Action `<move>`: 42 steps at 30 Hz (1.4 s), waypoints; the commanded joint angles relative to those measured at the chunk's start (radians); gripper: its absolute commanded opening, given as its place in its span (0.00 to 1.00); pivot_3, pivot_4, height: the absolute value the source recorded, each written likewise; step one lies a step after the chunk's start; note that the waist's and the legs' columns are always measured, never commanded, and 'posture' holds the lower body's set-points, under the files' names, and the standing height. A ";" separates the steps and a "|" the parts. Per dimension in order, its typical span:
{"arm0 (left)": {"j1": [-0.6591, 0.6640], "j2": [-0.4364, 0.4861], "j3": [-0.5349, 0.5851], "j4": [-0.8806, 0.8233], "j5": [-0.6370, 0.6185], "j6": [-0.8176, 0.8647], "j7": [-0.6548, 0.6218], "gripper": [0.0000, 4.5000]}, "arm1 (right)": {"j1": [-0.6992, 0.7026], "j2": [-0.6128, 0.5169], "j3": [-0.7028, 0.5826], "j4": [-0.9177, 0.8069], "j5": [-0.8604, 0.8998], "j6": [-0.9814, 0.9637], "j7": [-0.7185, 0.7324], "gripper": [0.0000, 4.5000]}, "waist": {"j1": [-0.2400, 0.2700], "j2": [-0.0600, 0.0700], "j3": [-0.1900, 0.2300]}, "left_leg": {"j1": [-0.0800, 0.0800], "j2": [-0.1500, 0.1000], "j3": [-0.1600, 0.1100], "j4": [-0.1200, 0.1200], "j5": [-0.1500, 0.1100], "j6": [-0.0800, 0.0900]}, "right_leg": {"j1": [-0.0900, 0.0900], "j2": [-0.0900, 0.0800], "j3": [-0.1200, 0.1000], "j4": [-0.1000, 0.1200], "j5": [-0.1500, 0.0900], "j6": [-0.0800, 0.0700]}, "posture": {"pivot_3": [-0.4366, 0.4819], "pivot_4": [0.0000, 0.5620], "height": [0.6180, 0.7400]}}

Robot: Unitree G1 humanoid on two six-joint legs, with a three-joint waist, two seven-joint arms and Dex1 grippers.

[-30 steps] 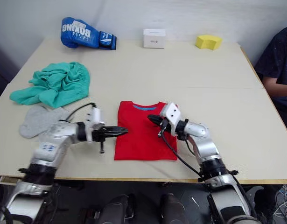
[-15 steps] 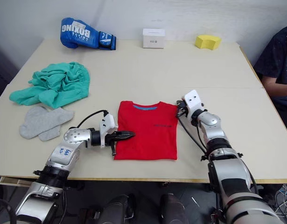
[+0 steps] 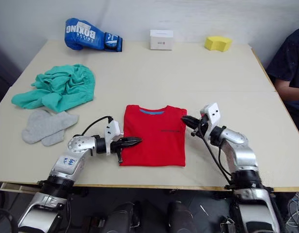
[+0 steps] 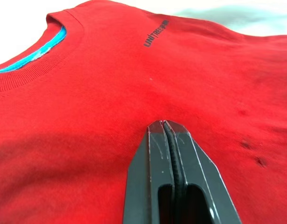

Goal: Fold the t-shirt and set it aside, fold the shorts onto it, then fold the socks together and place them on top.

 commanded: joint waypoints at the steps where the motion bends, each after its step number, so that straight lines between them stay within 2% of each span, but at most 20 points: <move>1: 0.016 0.008 -0.010 -0.002 0.008 -0.030 -0.024 0.00 | -0.018 -0.161 -0.058 -0.189 0.207 0.464 0.029 0.36 | 0.001 0.000 0.000 | 0.000 0.000 0.000 0.000 -0.001 0.002 | 0.000 0.000 0.000 0.000 0.000 0.000 | 0.48 0.27 1.00; 4: 0.014 0.013 -0.007 0.007 0.008 -0.039 -0.031 0.00 | -0.077 -0.245 -0.080 -0.153 0.305 0.745 0.032 0.61 | 0.000 0.000 0.000 | 0.000 0.001 -0.001 -0.001 -0.002 0.002 | 0.000 0.000 -0.001 -0.002 0.000 -0.001 | 0.48 0.27 1.00; 6: 0.012 0.013 -0.008 0.017 0.013 -0.049 -0.033 0.00 | -0.110 -0.270 -0.047 -0.105 0.300 0.819 0.039 0.75 | -0.003 0.000 0.000 | 0.000 0.001 -0.001 -0.002 -0.002 0.002 | 0.000 0.000 -0.002 -0.002 0.000 -0.002 | 0.48 0.27 1.00; 9: 0.012 0.012 -0.012 0.028 0.020 -0.061 -0.034 0.00 | -0.169 -0.233 -0.018 -0.024 0.294 0.892 0.025 0.99 | -0.003 0.000 0.000 | 0.000 0.001 -0.001 -0.002 -0.002 0.002 | 0.000 0.000 -0.002 -0.002 0.000 -0.002 | 0.48 0.27 1.00; 20: 0.023 0.011 -0.004 0.017 0.019 -0.095 -0.021 0.00 | -0.284 -0.055 0.090 0.165 0.216 0.920 -0.024 0.99 | -0.004 -0.001 -0.002 | 0.000 0.001 0.000 -0.001 -0.001 0.002 | 0.000 0.001 -0.002 -0.001 0.000 -0.001 | 0.48 0.27 1.00; 33: 0.037 -0.001 -0.006 0.006 0.019 -0.097 -0.004 0.00 | -0.358 0.076 0.061 0.277 0.198 0.986 -0.036 0.99 | -0.008 -0.002 -0.004 | 0.001 0.002 0.000 -0.002 -0.001 0.001 | 0.000 0.002 -0.002 -0.001 0.000 -0.001 | 0.48 0.27 1.00; 36: 0.039 0.002 -0.004 0.003 0.019 -0.097 0.000 0.00 | -0.359 0.085 0.059 0.272 0.185 0.981 -0.055 0.86 | -0.007 -0.002 -0.004 | 0.001 0.002 0.000 -0.002 -0.002 0.001 | 0.000 0.002 -0.002 -0.001 0.000 -0.001 | 0.48 0.27 1.00; 42: 0.035 0.006 0.002 0.010 0.019 -0.100 0.001 0.00 | -0.347 0.078 0.033 0.243 0.162 0.968 -0.099 0.39 | -0.006 -0.002 -0.004 | 0.000 0.002 0.000 -0.002 -0.002 0.001 | -0.001 0.002 -0.002 -0.001 0.000 -0.001 | 0.48 0.27 1.00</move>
